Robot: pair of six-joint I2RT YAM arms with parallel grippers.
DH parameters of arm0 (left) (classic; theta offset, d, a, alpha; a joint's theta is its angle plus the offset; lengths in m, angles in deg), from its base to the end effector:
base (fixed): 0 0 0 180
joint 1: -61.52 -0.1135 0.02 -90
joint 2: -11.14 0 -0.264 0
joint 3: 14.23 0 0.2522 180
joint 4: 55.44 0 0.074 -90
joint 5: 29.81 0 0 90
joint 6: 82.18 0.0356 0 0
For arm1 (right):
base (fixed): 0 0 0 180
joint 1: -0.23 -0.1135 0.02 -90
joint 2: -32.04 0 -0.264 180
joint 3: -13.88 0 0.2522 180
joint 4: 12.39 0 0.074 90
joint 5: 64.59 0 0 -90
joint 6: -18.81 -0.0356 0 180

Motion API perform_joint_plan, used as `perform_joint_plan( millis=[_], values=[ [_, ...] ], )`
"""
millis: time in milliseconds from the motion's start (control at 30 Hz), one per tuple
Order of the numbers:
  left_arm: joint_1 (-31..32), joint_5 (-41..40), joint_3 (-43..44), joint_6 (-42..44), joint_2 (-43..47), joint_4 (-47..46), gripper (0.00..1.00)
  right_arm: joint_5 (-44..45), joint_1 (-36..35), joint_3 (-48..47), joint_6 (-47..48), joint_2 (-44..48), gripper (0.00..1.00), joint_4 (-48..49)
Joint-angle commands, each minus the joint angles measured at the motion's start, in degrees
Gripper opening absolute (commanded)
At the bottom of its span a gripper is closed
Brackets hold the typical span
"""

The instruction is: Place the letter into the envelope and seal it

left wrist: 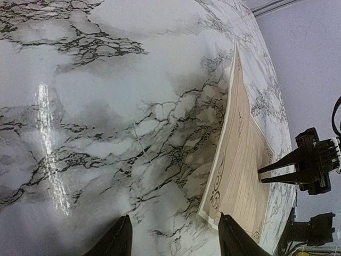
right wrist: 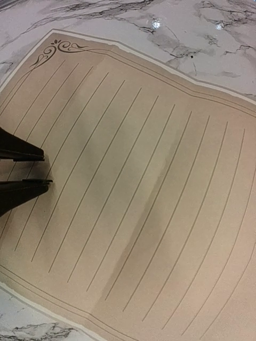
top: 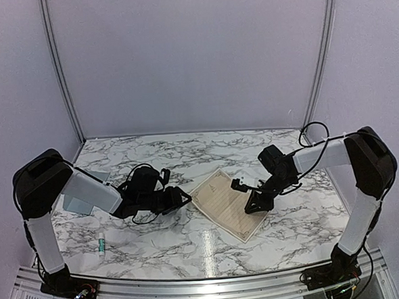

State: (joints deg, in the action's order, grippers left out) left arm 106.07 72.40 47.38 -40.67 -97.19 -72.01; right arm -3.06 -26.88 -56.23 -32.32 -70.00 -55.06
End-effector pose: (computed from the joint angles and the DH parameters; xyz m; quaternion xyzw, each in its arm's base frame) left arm 0.2584 -0.2649 0.1259 0.0234 0.8631 -0.4234 0.2744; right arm 0.2745 0.1596 0.1368 -0.5507 0.7877 0.2291 0.1542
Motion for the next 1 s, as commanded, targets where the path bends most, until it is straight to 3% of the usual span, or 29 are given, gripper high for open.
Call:
perform_joint_plan(
  millis=[0,200,400,733,833,967],
  values=[
    [-0.2,3.4,0.9,-0.7,-2.5,-5.9,0.57,2.9,-0.5,0.3,-1.0,-3.5,0.13,-0.9],
    [-0.2,5.9,1.0,-1.4,-4.6,-13.8,0.52,2.6,-0.5,-0.1,-1.3,-4.0,0.13,-1.0],
    [-0.1,6.8,1.2,-2.8,-6.7,-20.9,0.28,2.6,-0.5,-0.1,-1.4,-4.1,0.13,-1.2],
    [-0.1,6.5,3.1,-3.8,-9.5,-24.1,0.05,1.8,-0.5,-0.6,-2.0,-3.5,0.16,-1.4],
    [-0.1,5.4,3.0,-0.4,-7.7,-23.3,0.00,0.7,-0.3,-1.2,-2.4,-2.1,0.20,-2.3],
    [0.8,-1.9,6.8,12.5,-3.0,-7.0,0.00,-3.9,0.9,-2.5,-2.6,3.8,0.29,-4.2]
  ],
)
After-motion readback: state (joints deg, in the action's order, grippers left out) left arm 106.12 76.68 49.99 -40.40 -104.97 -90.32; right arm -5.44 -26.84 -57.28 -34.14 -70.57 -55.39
